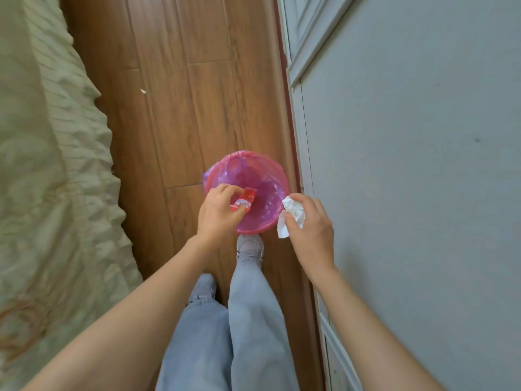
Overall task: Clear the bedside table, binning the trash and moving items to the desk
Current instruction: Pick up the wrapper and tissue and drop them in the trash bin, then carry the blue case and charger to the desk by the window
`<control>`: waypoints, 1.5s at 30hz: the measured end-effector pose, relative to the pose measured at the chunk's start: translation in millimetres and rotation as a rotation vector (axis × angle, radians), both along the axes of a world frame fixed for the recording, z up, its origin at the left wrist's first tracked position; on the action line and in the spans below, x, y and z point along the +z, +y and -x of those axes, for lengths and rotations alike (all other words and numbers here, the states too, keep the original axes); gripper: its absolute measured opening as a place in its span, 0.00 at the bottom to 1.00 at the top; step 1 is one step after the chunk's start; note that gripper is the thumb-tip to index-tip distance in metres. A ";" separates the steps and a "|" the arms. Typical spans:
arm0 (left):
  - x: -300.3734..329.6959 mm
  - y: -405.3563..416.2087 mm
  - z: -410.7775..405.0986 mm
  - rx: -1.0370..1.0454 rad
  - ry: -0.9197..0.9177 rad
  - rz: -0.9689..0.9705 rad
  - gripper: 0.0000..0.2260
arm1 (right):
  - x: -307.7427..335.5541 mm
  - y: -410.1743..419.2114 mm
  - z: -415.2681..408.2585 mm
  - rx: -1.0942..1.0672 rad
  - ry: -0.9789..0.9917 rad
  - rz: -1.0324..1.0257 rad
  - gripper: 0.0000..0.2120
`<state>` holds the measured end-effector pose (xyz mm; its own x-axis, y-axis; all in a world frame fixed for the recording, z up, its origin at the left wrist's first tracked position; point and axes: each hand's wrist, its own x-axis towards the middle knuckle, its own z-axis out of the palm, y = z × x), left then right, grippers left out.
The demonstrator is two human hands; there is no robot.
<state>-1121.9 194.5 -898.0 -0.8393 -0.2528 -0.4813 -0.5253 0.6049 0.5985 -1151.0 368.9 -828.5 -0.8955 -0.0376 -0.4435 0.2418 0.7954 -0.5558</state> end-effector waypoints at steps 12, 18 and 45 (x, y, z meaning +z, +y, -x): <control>31.5 -55.2 -4.2 -0.336 0.274 0.381 0.14 | -68.2 -58.3 15.3 0.119 -0.142 -0.082 0.17; 21.5 -58.1 -12.6 -0.285 0.231 0.398 0.14 | -114.2 -66.3 30.9 0.283 -0.427 -0.240 0.25; 429.7 -100.3 -180.2 0.198 0.296 0.572 0.16 | 365.3 -124.5 -110.8 0.565 0.447 -0.048 0.19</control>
